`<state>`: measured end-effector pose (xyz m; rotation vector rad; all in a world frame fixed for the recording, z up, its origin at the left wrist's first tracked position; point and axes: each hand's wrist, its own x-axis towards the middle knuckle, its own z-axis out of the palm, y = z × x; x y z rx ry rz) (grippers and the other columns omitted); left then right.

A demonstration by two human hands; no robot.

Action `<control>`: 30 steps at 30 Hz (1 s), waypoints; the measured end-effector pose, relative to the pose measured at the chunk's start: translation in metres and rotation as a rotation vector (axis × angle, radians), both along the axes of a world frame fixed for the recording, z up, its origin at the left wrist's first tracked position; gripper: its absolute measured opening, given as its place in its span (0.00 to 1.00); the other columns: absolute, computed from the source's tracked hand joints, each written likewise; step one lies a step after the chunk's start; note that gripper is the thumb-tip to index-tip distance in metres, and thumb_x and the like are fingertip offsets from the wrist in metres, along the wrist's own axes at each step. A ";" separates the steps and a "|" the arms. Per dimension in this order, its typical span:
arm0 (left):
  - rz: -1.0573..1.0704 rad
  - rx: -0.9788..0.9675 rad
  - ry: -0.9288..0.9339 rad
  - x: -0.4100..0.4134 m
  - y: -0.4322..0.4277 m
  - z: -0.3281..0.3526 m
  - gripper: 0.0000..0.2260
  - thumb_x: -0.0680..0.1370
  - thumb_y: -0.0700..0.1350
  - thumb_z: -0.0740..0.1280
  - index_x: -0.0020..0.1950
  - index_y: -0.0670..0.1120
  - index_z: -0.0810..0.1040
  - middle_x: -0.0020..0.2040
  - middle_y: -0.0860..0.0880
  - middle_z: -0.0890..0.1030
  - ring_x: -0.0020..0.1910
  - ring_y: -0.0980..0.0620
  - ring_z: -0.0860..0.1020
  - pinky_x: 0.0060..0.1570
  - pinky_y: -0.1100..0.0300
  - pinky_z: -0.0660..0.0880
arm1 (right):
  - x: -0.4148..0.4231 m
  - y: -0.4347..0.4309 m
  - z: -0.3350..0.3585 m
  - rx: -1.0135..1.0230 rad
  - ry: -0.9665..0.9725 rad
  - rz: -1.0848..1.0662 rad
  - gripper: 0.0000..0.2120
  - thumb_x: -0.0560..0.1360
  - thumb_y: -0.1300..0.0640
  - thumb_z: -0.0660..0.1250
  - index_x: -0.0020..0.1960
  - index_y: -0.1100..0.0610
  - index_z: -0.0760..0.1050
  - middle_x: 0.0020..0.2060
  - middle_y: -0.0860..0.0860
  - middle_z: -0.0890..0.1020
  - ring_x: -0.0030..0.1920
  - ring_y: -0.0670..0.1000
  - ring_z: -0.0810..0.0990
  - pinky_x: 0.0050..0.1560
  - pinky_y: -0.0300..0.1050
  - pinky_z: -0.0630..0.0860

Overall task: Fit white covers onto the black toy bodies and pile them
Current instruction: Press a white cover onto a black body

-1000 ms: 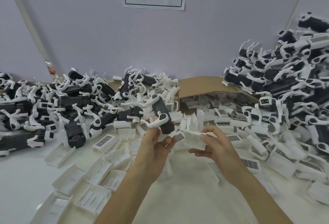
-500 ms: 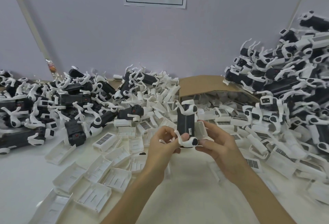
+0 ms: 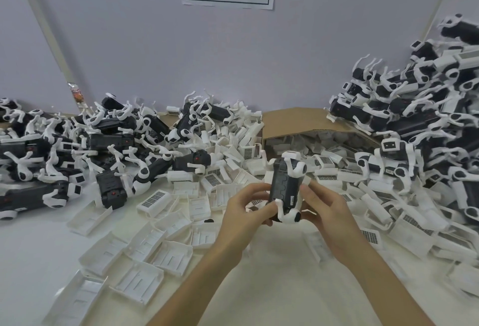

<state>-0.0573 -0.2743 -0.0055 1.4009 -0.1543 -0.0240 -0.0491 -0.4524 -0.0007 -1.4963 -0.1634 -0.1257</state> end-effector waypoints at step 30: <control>-0.135 -0.135 0.036 0.004 0.002 -0.007 0.10 0.81 0.40 0.67 0.61 0.45 0.83 0.48 0.44 0.85 0.42 0.46 0.79 0.46 0.59 0.78 | -0.004 0.003 0.003 0.027 -0.006 0.067 0.20 0.75 0.45 0.66 0.57 0.57 0.84 0.54 0.60 0.85 0.55 0.60 0.83 0.50 0.46 0.81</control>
